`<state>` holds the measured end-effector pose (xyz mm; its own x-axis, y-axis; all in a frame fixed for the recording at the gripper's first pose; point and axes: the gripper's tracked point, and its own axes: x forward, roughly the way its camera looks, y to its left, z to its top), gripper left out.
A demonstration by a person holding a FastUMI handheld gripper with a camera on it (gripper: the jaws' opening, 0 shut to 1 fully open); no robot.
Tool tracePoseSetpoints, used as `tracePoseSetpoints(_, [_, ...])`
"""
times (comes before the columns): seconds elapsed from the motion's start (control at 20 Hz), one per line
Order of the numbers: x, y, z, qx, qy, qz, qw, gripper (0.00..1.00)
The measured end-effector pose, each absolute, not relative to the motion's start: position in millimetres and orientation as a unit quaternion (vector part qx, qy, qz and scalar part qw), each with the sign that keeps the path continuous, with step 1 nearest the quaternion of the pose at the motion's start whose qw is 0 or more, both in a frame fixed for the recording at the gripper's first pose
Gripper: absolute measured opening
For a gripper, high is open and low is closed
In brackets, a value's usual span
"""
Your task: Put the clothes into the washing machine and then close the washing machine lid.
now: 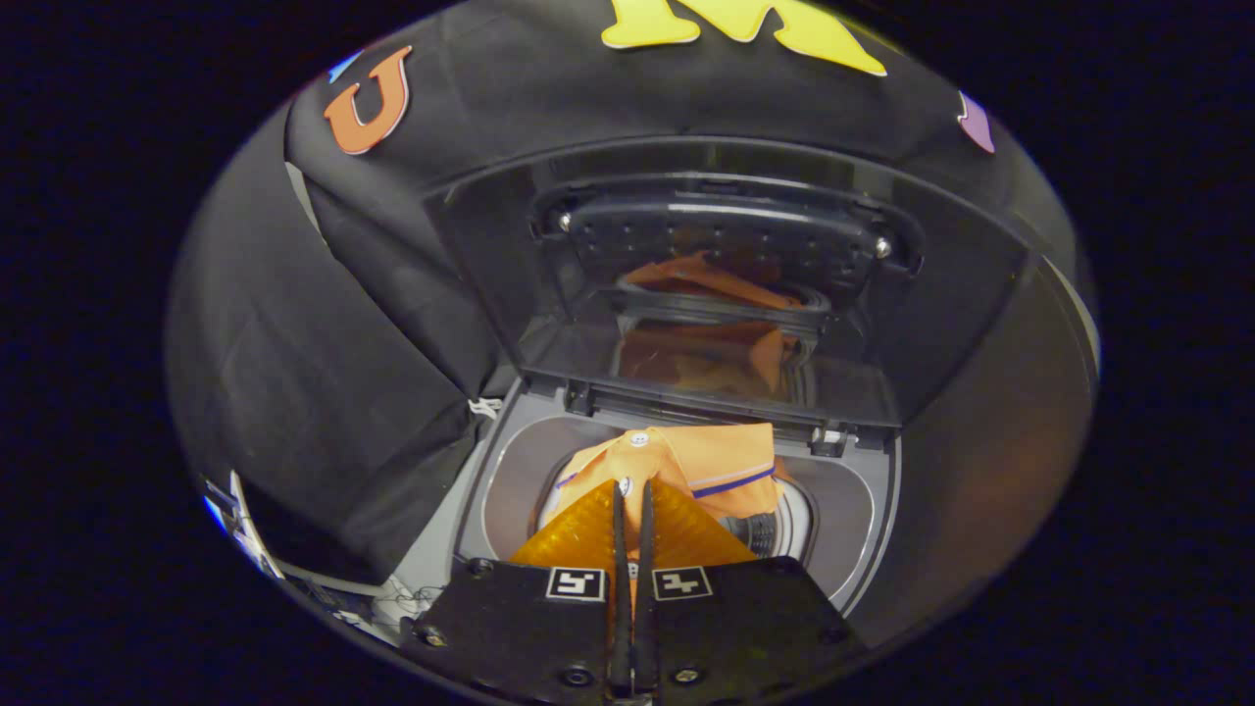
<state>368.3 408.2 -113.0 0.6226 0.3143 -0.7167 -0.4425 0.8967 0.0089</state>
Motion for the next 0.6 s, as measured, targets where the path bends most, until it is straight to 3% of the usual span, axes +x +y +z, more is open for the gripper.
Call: tracePoseSetpoints(0.6, [366, 403, -157, -0.096, 0.419, 0.184, 0.884, 0.05])
